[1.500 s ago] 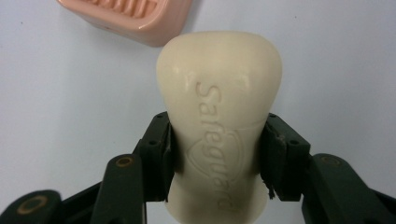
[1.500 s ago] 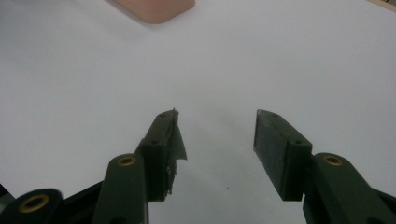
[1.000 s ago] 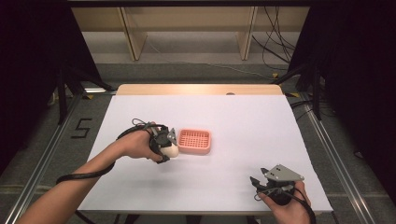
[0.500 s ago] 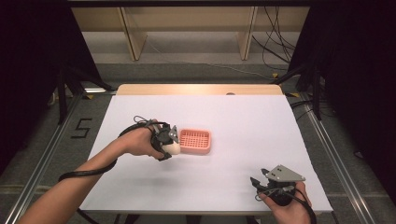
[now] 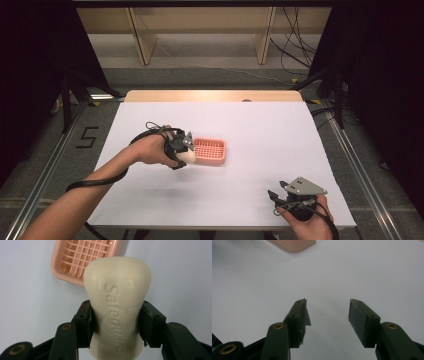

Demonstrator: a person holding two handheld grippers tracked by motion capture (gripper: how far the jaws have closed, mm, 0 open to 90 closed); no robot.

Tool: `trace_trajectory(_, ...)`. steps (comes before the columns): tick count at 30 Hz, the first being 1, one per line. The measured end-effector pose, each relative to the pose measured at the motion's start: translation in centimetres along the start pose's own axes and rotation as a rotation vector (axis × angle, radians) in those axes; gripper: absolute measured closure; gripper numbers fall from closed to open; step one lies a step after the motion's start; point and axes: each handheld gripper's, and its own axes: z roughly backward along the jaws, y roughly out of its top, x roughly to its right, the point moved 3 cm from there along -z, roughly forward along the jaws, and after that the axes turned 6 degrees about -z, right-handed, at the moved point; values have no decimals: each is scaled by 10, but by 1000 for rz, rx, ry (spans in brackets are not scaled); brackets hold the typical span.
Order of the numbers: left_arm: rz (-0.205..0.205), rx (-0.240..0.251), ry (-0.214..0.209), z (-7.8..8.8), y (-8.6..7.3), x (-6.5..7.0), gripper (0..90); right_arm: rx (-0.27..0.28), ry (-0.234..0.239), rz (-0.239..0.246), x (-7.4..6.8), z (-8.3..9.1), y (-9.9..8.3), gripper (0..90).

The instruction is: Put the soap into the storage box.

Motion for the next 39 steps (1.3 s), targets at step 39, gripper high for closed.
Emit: trace_trajectory(39,-14,41,35,0,14,-11,496,-6,6,-12,0,0,-1,491)
